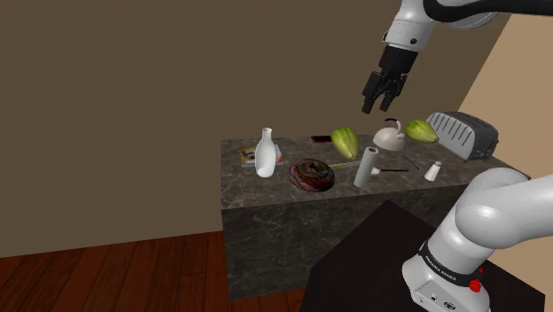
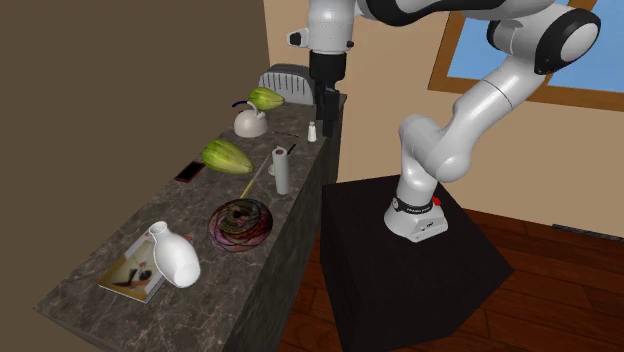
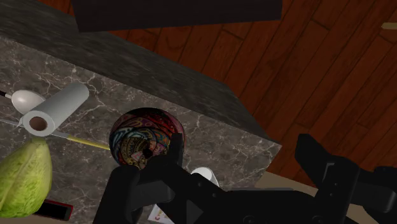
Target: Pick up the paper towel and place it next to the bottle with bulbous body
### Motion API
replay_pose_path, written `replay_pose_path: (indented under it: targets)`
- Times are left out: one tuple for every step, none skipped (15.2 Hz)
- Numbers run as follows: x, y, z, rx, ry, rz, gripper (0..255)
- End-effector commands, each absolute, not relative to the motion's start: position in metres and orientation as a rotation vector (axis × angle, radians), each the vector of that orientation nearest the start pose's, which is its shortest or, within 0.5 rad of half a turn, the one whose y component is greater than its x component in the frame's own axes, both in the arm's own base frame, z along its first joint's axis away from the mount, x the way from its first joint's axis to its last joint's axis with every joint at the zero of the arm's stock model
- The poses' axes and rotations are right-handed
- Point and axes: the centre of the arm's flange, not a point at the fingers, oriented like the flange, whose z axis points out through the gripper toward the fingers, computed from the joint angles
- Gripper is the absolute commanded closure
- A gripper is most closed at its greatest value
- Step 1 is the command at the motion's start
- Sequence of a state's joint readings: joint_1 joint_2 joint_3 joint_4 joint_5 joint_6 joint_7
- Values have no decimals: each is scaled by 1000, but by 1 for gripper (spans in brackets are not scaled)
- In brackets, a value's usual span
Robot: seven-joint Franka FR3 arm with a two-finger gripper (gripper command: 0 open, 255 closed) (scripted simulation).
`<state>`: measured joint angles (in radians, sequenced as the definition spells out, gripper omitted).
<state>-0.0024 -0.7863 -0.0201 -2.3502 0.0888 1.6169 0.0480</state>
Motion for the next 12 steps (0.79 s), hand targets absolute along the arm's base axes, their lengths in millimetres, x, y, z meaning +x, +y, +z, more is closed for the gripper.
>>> replay_pose_path:
  targets:
    - [312, 0, 598, -3035, 101, -78, 0]
    - [314, -8, 589, -3039, 118, -85, 0]
    - [317, -16, 580, -3042, 135, -92, 0]
    - [319, -24, 571, -3046, 152, -99, 0]
    - [321, -33, 562, -3049, 169, -106, 0]
    - [323, -41, 553, -3053, 186, -113, 0]
    - [326, -50, 544, -3056, 204, -121, 0]
    - [328, -58, 535, -3059, 221, -128, 0]
    - [330, -67, 526, -3062, 238, -135, 0]
    - [332, -76, 517, -3065, 255, -142, 0]
    - [334, -84, 509, -3068, 273, -149, 0]
    - [335, -93, 500, -3070, 290, -157, 0]
